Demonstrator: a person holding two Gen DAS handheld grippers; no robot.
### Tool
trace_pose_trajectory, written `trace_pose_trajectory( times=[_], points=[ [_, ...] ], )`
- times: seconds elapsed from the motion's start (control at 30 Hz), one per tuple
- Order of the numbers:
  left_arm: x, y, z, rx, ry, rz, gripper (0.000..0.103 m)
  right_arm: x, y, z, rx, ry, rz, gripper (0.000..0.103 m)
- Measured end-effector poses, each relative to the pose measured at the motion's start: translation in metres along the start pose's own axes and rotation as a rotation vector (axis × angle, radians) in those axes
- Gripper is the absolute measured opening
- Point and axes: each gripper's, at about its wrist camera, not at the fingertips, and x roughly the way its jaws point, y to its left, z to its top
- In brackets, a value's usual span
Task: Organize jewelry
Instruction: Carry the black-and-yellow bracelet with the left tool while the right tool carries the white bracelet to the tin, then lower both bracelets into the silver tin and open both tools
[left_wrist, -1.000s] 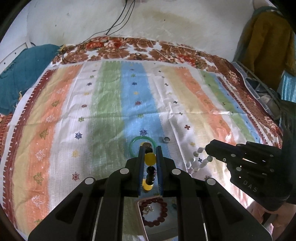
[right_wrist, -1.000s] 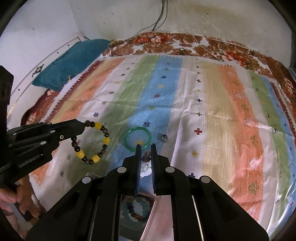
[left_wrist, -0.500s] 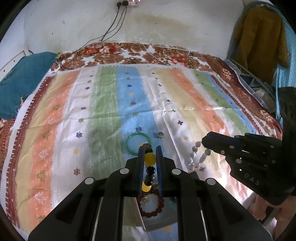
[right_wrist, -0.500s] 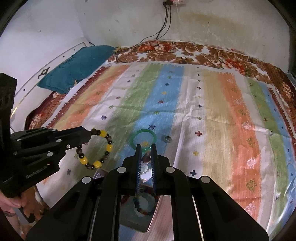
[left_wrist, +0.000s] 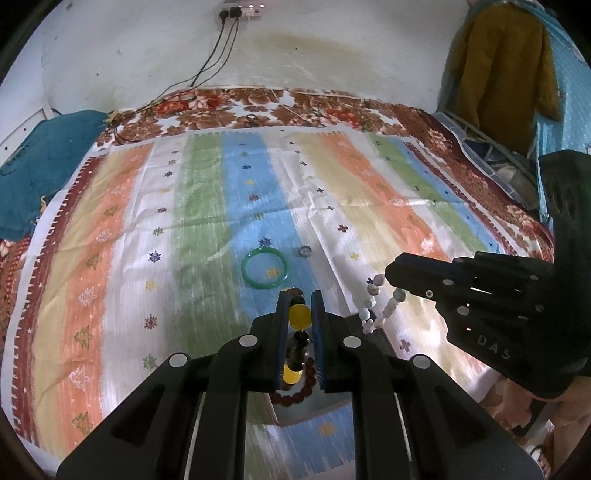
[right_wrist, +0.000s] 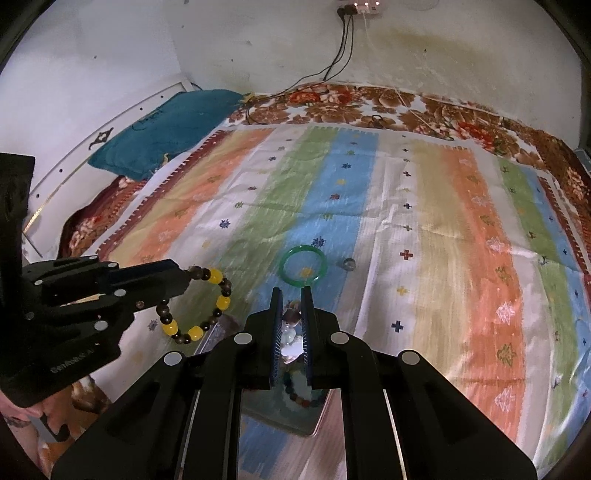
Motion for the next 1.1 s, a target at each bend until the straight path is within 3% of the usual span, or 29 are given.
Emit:
trace_pose_trajectory(
  times=[0.6,0.67,0.7,0.73,0.97,1.03,1.1],
  points=[
    [-0.004,0.001,-0.010,-0.016,0.017,-0.030,0.012,0.000,0.007,-0.024,0.011,0.060,0.055,0.012],
    [-0.002,0.004,-0.010,-0.024,0.021,-0.021,0.015,0.002,0.006,-0.024,0.014,0.069,0.043,0.028],
    [-0.002,0.006,-0.010,-0.034,0.022,-0.015,0.019,0.002,0.005,-0.024,0.014,0.067,0.033,0.047],
    [-0.002,0.008,-0.009,-0.041,0.022,-0.011,0.025,0.001,0.005,-0.024,0.011,0.060,0.022,0.051],
    [0.004,0.023,-0.010,-0.081,0.034,0.017,0.040,0.006,0.000,-0.024,0.005,0.073,-0.002,0.051],
    [0.006,0.025,-0.010,-0.091,0.035,0.018,0.050,0.008,-0.002,-0.023,0.006,0.069,-0.012,0.057],
    [0.008,0.030,-0.008,-0.111,0.028,0.032,0.051,0.010,-0.005,-0.021,0.013,0.069,-0.024,0.060]
  ],
)
